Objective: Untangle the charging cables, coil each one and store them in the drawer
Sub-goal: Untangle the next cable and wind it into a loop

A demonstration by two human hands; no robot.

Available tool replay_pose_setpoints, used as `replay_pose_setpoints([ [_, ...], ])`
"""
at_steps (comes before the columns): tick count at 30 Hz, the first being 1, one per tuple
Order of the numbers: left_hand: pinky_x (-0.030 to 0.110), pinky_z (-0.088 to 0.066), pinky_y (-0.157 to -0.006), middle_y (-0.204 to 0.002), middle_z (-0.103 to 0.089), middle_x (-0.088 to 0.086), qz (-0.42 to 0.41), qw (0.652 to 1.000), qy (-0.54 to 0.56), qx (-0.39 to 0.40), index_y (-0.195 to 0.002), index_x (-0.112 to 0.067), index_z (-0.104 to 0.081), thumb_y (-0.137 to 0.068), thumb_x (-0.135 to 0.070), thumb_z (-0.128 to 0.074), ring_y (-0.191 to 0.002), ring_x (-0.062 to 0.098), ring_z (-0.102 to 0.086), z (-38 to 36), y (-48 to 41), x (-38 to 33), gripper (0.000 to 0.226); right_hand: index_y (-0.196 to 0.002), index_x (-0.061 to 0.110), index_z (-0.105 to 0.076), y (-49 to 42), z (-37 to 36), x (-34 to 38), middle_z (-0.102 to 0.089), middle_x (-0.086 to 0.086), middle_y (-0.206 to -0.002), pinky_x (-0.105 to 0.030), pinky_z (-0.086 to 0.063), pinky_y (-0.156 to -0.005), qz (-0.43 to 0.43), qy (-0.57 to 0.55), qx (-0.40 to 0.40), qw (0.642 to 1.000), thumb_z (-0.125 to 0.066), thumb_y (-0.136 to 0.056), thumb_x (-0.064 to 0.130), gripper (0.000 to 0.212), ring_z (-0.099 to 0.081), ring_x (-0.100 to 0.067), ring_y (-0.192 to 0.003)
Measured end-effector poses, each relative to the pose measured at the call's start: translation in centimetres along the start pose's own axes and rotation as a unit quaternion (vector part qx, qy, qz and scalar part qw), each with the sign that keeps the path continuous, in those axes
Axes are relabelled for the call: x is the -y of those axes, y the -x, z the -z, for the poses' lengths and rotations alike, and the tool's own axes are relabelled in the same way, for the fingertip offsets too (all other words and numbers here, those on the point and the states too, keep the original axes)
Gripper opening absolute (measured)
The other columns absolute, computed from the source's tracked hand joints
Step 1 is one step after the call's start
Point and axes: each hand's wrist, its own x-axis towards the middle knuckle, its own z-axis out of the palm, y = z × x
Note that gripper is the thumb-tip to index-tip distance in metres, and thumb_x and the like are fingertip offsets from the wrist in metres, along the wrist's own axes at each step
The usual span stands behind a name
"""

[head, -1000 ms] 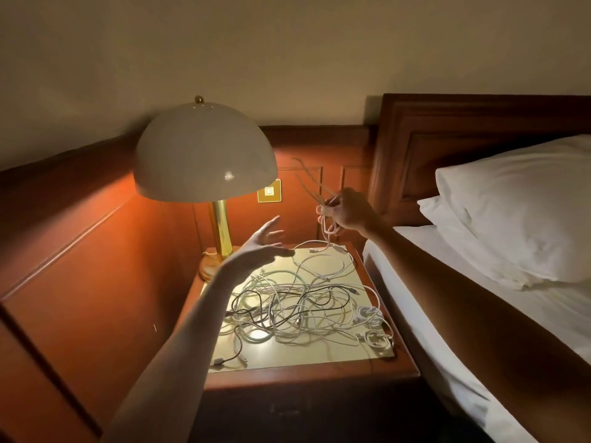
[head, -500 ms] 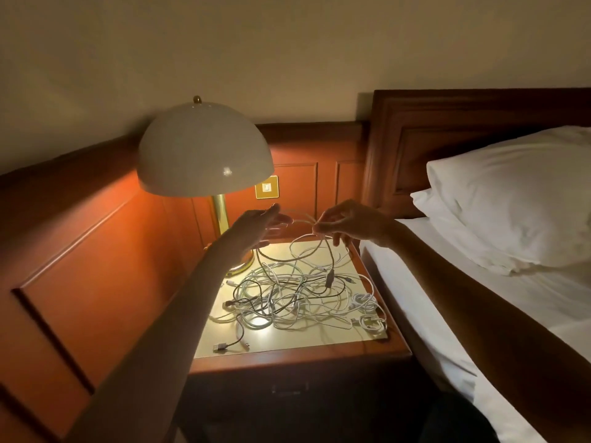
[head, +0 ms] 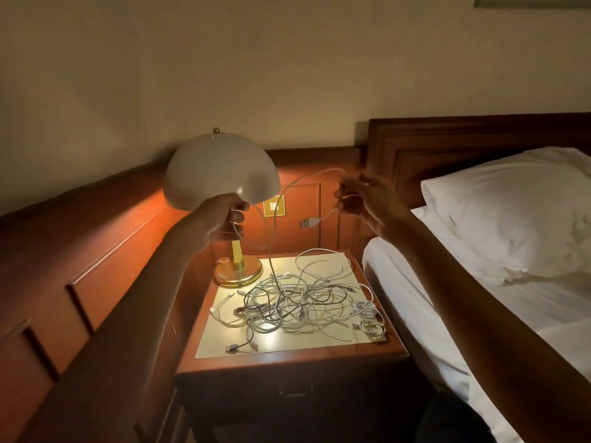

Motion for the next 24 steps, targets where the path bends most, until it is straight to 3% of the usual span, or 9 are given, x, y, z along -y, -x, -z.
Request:
replay_pose_setpoints([
  [7, 0.026, -0.051, -0.059, -0.048, -0.034, -0.013, -0.180, 0.982, -0.049, 0.021, -0.082, -0.022, -0.049, -0.108, -0.031, -0.031, -0.041, 0.005, -0.034, -0.6, 1.4, -8.0, 0.033, -0.103, 0.007, -0.065, -0.6, -2.2, 2.1, -0.074, -0.015, -0.095, -0.038, -0.057, -0.071, -0.011, 0.106, 0.021, 0.994, -0.058, -0.100, 0.020, 0.015, -0.070, -0.030, -0.080],
  [11, 0.028, -0.034, -0.055, -0.053, -0.036, -0.003, -0.110, 0.953, -0.281, 0.027, -0.087, -0.015, -0.061, -0.101, -0.023, -0.045, -0.048, 0.014, -0.032, -0.4, 1.2, -9.7, 0.023, -0.100, 0.006, -0.063, 0.7, -3.2, 2.1, -0.075, -0.016, -0.092, -0.033, -0.060, -0.064, -0.048, 0.080, 0.055, 0.994, -0.053, -0.101, 0.010, 0.011, -0.071, -0.028, -0.073],
  [14, 0.027, -0.034, -0.052, -0.059, -0.049, 0.002, -0.063, 0.850, -0.522, 0.028, -0.091, -0.015, -0.069, -0.097, -0.032, -0.052, -0.052, 0.016, -0.042, 0.2, 2.3, -8.2, 0.024, -0.097, 0.006, -0.063, 1.9, -3.8, 3.0, -0.075, -0.018, -0.093, -0.031, -0.059, -0.061, -0.064, 0.029, 0.092, 0.993, -0.052, -0.101, 0.008, 0.012, -0.072, -0.025, -0.069],
  [17, 0.024, -0.038, -0.052, -0.072, -0.062, 0.008, -0.011, 0.840, -0.543, 0.004, -0.094, -0.011, -0.069, -0.099, -0.039, -0.047, -0.060, 0.021, -0.052, 1.2, 3.2, -5.2, 0.036, -0.095, 0.004, -0.062, 3.0, -5.2, 4.1, -0.075, -0.016, -0.090, -0.028, -0.058, -0.059, -0.077, -0.012, 0.112, 0.991, -0.054, -0.100, 0.009, 0.011, -0.071, -0.022, -0.065],
  [18, 0.025, -0.043, -0.058, -0.082, -0.068, 0.012, -0.008, 0.827, -0.563, -0.002, -0.101, -0.008, -0.070, -0.100, -0.045, -0.042, -0.068, 0.024, -0.058, 1.7, 3.4, -4.2, 0.046, -0.095, 0.003, -0.061, 3.4, -5.7, 4.4, -0.075, -0.016, -0.089, -0.028, -0.058, -0.059, -0.082, -0.027, 0.121, 0.989, -0.055, -0.100, 0.010, 0.010, -0.071, -0.021, -0.065],
  [20, 0.034, -0.048, -0.090, -0.122, -0.065, 0.017, -0.056, 0.796, -0.601, -0.035, -0.127, -0.015, -0.063, -0.100, -0.055, -0.029, -0.107, 0.028, -0.062, 2.6, 3.8, -2.6, 0.059, -0.096, 0.002, -0.059, 3.9, -6.6, 4.9, -0.075, -0.016, -0.088, -0.028, -0.058, -0.058, -0.089, -0.052, 0.136, 0.985, -0.056, -0.099, 0.010, 0.009, -0.072, -0.021, -0.064],
  [21, 0.038, -0.042, -0.103, -0.133, -0.060, 0.015, -0.101, 0.804, -0.584, -0.040, -0.129, -0.021, -0.062, -0.101, -0.055, -0.025, -0.121, 0.029, -0.055, 2.4, 4.3, -2.4, 0.058, -0.098, 0.002, -0.058, 4.0, -7.0, 5.1, -0.075, -0.016, -0.088, -0.028, -0.058, -0.059, -0.090, -0.061, 0.143, 0.984, -0.056, -0.099, 0.010, 0.009, -0.072, -0.021, -0.065],
  [22, 0.040, -0.041, -0.105, -0.130, -0.062, 0.010, -0.137, 0.847, -0.513, -0.031, -0.120, -0.025, -0.067, -0.102, -0.055, -0.025, -0.122, 0.028, -0.055, 2.0, 5.1, -2.5, 0.055, -0.099, 0.002, -0.057, 4.1, -7.4, 5.3, -0.075, -0.016, -0.088, -0.027, -0.058, -0.059, -0.090, -0.067, 0.150, 0.982, -0.056, -0.098, 0.010, 0.009, -0.072, -0.020, -0.065],
  [24, 0.034, -0.048, -0.090, -0.113, -0.072, 0.003, -0.117, 0.944, -0.304, 0.052, -0.104, -0.025, -0.073, -0.101, -0.058, -0.028, -0.106, 0.021, -0.064, 0.8, 7.0, -3.5, 0.056, -0.097, 0.002, -0.058, 3.9, -8.3, 5.5, -0.075, -0.016, -0.088, -0.028, -0.058, -0.059, -0.082, -0.067, 0.154, 0.982, -0.056, -0.098, 0.010, 0.008, -0.073, -0.021, -0.067],
])
